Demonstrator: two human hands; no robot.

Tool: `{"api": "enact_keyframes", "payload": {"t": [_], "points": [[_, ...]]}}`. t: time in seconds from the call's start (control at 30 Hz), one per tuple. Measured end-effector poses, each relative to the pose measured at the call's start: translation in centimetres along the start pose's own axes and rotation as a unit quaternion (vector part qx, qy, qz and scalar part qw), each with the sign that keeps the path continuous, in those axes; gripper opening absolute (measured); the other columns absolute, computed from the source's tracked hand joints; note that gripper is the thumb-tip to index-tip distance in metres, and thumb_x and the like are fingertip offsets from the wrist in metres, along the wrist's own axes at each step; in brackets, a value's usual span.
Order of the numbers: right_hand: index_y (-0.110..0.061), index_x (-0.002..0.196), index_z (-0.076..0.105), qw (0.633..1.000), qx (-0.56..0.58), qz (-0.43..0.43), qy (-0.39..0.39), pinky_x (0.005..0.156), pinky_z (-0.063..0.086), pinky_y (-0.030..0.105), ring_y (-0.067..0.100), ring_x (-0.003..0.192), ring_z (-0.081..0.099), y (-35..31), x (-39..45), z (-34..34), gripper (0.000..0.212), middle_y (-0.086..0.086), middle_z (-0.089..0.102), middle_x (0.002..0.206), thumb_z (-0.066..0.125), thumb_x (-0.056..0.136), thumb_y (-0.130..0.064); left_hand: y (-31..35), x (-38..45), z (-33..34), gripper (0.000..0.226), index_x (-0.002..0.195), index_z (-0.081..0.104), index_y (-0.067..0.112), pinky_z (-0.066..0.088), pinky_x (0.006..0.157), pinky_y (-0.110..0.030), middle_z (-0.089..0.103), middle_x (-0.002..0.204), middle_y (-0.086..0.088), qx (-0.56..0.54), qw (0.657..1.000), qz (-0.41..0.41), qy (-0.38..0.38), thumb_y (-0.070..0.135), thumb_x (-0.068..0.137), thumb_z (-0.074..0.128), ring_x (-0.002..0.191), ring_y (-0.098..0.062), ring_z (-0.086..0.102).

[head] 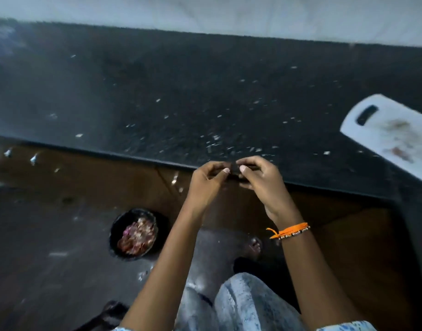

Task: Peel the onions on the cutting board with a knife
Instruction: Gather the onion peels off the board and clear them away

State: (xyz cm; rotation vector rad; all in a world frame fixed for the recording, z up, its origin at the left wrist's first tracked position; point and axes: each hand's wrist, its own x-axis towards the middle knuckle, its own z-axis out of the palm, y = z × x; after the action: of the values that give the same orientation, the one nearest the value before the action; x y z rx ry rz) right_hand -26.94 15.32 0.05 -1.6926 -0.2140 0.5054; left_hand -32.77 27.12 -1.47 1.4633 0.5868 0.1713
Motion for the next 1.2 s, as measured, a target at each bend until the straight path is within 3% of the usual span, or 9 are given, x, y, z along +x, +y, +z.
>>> {"api": "enact_keyframes", "payload": {"t": [0.27, 0.43, 0.57, 0.67, 0.8, 0.93, 1.0, 1.1, 1.2], "points": [[-0.021, 0.092, 0.064, 0.99, 0.002, -0.008, 0.138, 0.062, 0.052, 0.016, 0.01, 0.083, 0.062, 0.7, 4.0, -14.4, 0.019, -0.002, 0.064, 0.089, 0.053, 0.093, -0.006, 3.7, 6.4, 14.7, 0.018, 0.088, 0.066, 0.021, 0.055, 0.068, -0.017, 0.068, 0.079, 0.01, 0.041, 0.985, 0.006, -0.166, 0.008, 0.093, 0.055, 0.072, 0.003, 0.065], [-0.017, 0.095, 0.065, 0.968, -0.081, -0.037, 0.234, 0.077, 0.054, 0.028, 0.012, 0.087, 0.063, 1.6, 6.2, -23.1, 0.014, -0.005, 0.065, 0.091, 0.055, 0.092, -0.007, 5.0, 10.4, 24.0, 0.017, 0.089, 0.069, 0.022, 0.055, 0.078, -0.029, 0.07, 0.087, 0.0, 0.104, 0.966, 0.039, -0.235, 0.011, 0.092, 0.057, 0.083, -0.013, 0.066], [-0.019, 0.092, 0.064, 0.937, -0.139, -0.051, 0.316, 0.069, 0.045, 0.008, 0.005, 0.085, 0.06, 2.6, 7.4, -28.4, 0.019, -0.001, 0.065, 0.097, 0.054, 0.091, -0.004, 5.8, 12.3, 29.8, 0.018, 0.088, 0.069, 0.025, 0.054, 0.079, -0.029, 0.067, 0.087, 0.01, 0.137, 0.953, 0.069, -0.261, 0.012, 0.092, 0.057, 0.079, -0.005, 0.064], [-0.009, 0.1, 0.064, 0.911, -0.206, -0.034, 0.354, 0.085, 0.043, 0.021, 0.019, 0.1, 0.057, 3.5, 9.5, -31.9, 0.024, 0.008, 0.061, 0.106, 0.049, 0.088, 0.005, 5.8, 12.9, 32.3, 0.02, 0.086, 0.069, 0.023, 0.053, 0.078, -0.028, 0.066, 0.085, 0.013, 0.149, 0.95, 0.076, -0.265, 0.009, 0.092, 0.057, 0.072, -0.001, 0.062], [-0.004, 0.123, 0.054, 0.906, -0.295, -0.028, 0.303, 0.106, 0.029, 0.025, 0.026, 0.126, 0.042, 3.7, 13.4, -35.2, 0.037, 0.014, 0.049, 0.131, 0.044, 0.089, 0.006, 5.6, 13.7, 33.4, 0.021, 0.086, 0.069, 0.023, 0.053, 0.08, -0.03, 0.067, 0.084, 0.012, 0.166, 0.949, 0.072, -0.257, 0.007, 0.092, 0.056, 0.073, -0.005, 0.061], [-0.013, 0.143, 0.037, 0.931, -0.333, 0.0, 0.149, 0.118, 0.01, 0.043, 0.02, 0.144, 0.019, 4.3, 15.7, -36.4, 0.042, 0.006, 0.024, 0.155, 0.038, 0.1, -0.011, 5.1, 14.4, 33.5, 0.024, 0.083, 0.069, 0.025, 0.053, 0.08, -0.029, 0.068, 0.084, 0.013, 0.172, 0.951, 0.079, -0.245, 0.006, 0.091, 0.056, 0.07, -0.001, 0.061], [-0.013, 0.143, 0.037, 0.932, -0.35, -0.006, 0.093, 0.119, 0.005, 0.036, 0.017, 0.145, 0.016, 4.7, 15.3, -35.9, 0.041, 0.002, 0.023, 0.156, 0.036, 0.102, -0.015, 4.8, 14.8, 33.4, 0.025, 0.082, 0.069, 0.025, 0.051, 0.076, -0.024, 0.068, 0.082, 0.014, 0.181, 0.949, 0.098, -0.24, 0.005, 0.091, 0.055, 0.07, -0.001, 0.06], [-0.011, 0.143, 0.04, 0.942, -0.327, -0.021, 0.07, 0.112, 0.014, 0.02, 0.014, 0.142, 0.022, 5.2, 13.0, -34.8, 0.042, 0.0, 0.029, 0.154, 0.039, 0.101, -0.009, 4.4, 15.3, 33.4, 0.024, 0.085, 0.068, 0.02, 0.043, 0.07, -0.007, 0.067, 0.085, 0.016, 0.215, 0.933, 0.173, -0.231, 0.001, 0.09, 0.054, 0.075, 0.005, 0.059], [-0.013, 0.138, 0.046, 0.951, -0.297, -0.03, 0.077, 0.112, 0.024, 0.024, 0.014, 0.136, 0.033, 5.1, 9.9, -33.8, 0.041, -0.002, 0.038, 0.148, 0.042, 0.098, -0.006, 4.3, 15.5, 33.4, 0.023, 0.097, 0.068, 0.013, 0.037, 0.081, -0.005, 0.066, 0.099, 0.006, 0.274, 0.889, 0.288, -0.226, -0.001, 0.089, 0.052, 0.093, 0.002, 0.057]]}}
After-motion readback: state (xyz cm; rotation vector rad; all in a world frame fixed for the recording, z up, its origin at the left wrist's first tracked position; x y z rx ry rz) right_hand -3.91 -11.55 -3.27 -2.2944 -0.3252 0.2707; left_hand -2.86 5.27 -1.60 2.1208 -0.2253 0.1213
